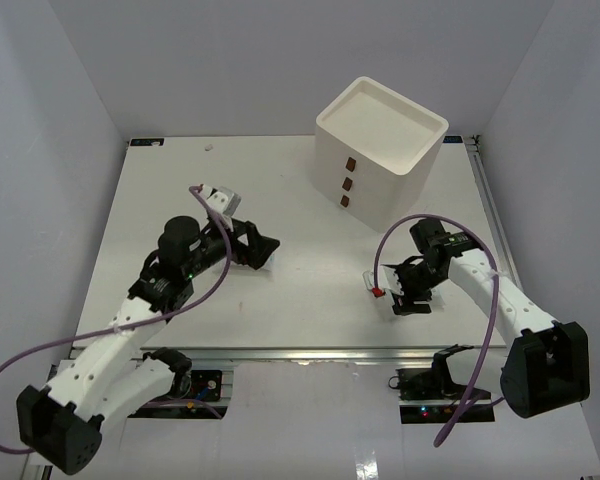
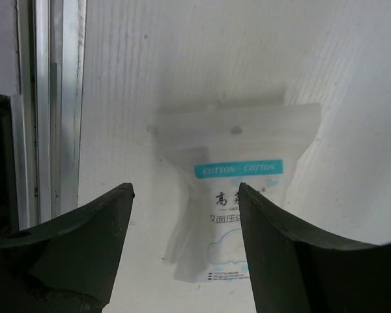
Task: Organize the makeup
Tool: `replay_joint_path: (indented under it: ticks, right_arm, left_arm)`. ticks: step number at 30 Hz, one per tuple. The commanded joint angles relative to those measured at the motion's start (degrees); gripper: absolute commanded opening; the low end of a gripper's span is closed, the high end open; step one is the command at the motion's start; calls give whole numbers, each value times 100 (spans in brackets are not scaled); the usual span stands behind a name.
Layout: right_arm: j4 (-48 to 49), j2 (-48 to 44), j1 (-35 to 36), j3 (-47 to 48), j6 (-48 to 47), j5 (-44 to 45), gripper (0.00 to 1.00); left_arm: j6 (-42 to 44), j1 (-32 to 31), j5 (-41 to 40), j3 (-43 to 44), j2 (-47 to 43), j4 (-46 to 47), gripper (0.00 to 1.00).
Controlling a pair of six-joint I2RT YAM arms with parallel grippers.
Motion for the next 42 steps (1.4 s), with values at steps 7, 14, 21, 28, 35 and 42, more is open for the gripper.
replay_joint_path:
  ticks: [7,14,21,28,35,42]
  right_arm:
    - [1963,249,-330,-652,559,1037,58]
    - [2759,431,-352,-1094,771,1275,35]
    - [2414,-70,-355,-675,1091,607,11]
    - [1394,-560,-341,476,1300,-1399,8]
    - [2333,-206,-311,2099,3252,-2597,8]
    - [4168,745,-306,3756,6007,-859,8]
  left_arm:
    - [271,-9,-629,-311,-951,-613,98]
    - [256,-9,-641,-323,-1041,-601,98]
    - [233,-9,-610,-326,-1007,-587,98]
    - [186,-9,-560,-350,-960,-555,98]
    - [99,-14,-605,-354,-777,-560,98]
    - [51,-9,-697,-358,-646,-587,98]
